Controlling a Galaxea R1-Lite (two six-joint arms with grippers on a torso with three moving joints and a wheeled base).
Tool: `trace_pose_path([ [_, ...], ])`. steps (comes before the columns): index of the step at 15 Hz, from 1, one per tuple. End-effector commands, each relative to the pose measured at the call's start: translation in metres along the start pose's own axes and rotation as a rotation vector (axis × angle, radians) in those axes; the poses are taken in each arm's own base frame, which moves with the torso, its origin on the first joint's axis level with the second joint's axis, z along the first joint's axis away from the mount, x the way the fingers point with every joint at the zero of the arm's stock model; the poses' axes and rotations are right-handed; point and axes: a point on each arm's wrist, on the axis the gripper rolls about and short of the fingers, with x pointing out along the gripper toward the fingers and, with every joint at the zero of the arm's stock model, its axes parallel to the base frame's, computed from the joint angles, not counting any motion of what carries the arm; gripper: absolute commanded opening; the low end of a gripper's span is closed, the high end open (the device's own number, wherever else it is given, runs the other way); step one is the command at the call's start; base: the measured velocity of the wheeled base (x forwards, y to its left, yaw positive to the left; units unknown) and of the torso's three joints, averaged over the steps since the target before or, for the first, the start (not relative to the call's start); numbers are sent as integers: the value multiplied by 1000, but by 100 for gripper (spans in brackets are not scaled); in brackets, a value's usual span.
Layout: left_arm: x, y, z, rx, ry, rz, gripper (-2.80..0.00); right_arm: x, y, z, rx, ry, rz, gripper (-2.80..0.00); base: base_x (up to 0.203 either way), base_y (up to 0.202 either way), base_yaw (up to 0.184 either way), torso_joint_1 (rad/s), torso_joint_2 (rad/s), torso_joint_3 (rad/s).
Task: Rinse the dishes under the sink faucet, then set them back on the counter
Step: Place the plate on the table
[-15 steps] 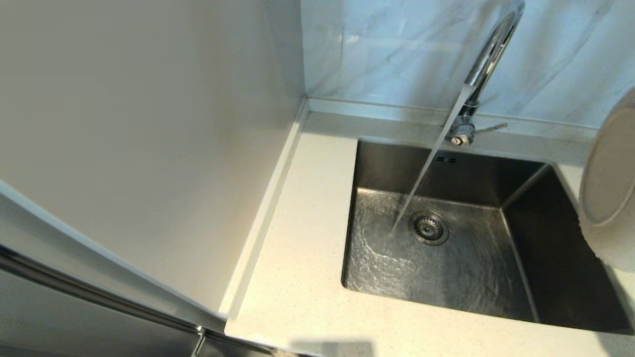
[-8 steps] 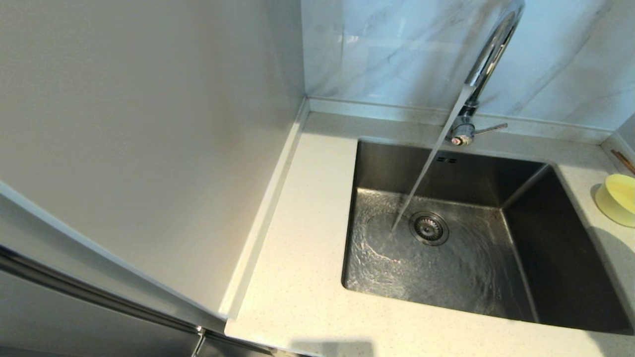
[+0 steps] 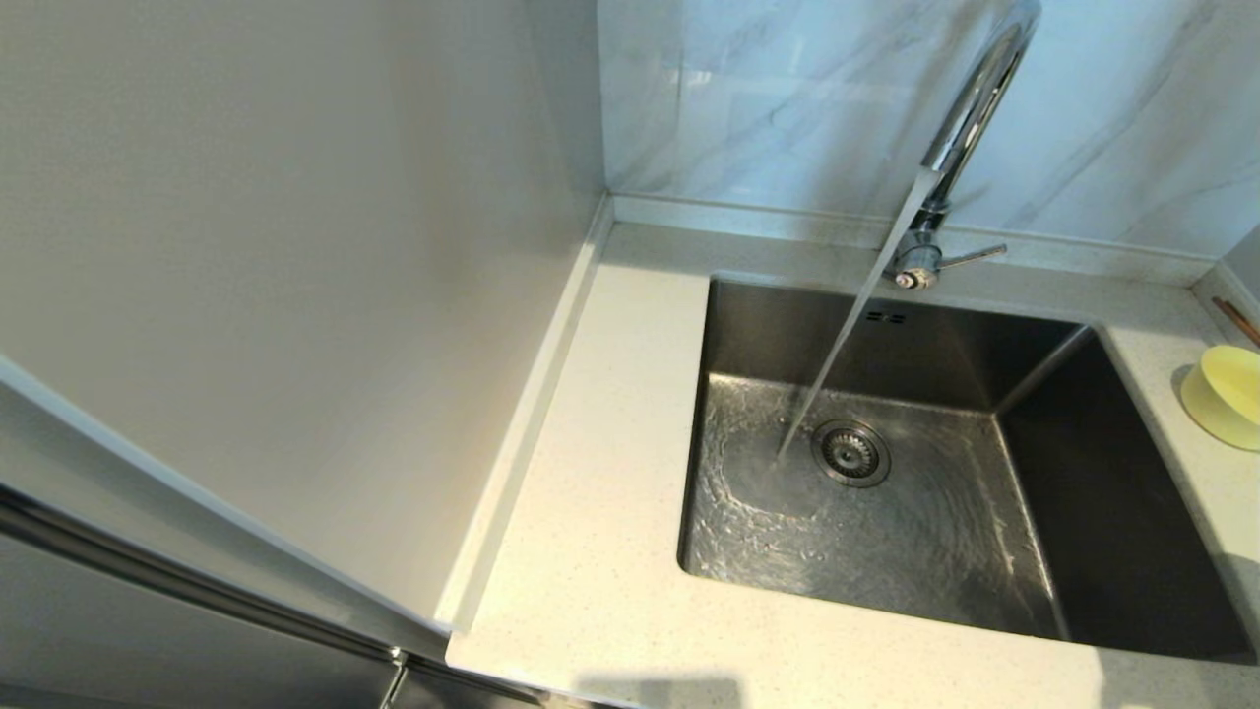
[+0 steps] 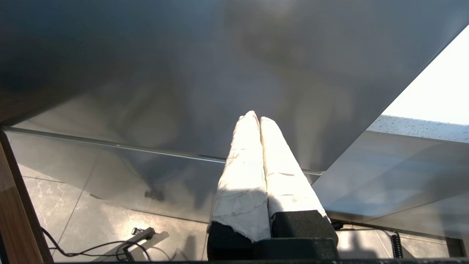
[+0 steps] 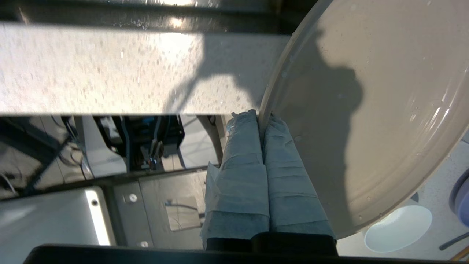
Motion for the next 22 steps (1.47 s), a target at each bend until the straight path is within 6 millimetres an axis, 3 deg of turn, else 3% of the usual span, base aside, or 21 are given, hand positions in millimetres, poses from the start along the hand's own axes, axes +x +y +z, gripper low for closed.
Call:
trace_pose_path([
  [1, 0, 0, 0, 0, 0, 1, -280, 4, 0, -9, -31, 30, 7, -280, 0, 0, 0, 0, 0, 0],
  [9, 0, 0, 0, 0, 0, 0, -280, 51, 10, -13, -32, 192, 14, -280, 0, 0, 0, 0, 0, 0],
  [15, 0, 0, 0, 0, 0, 0, -280, 88, 13, 23, 105, 178, -33, -280, 0, 0, 0, 0, 0, 0],
  [22, 0, 0, 0, 0, 0, 0, -280, 127, -4, 51, 229, 141, -185, -280, 0, 0, 0, 0, 0, 0],
])
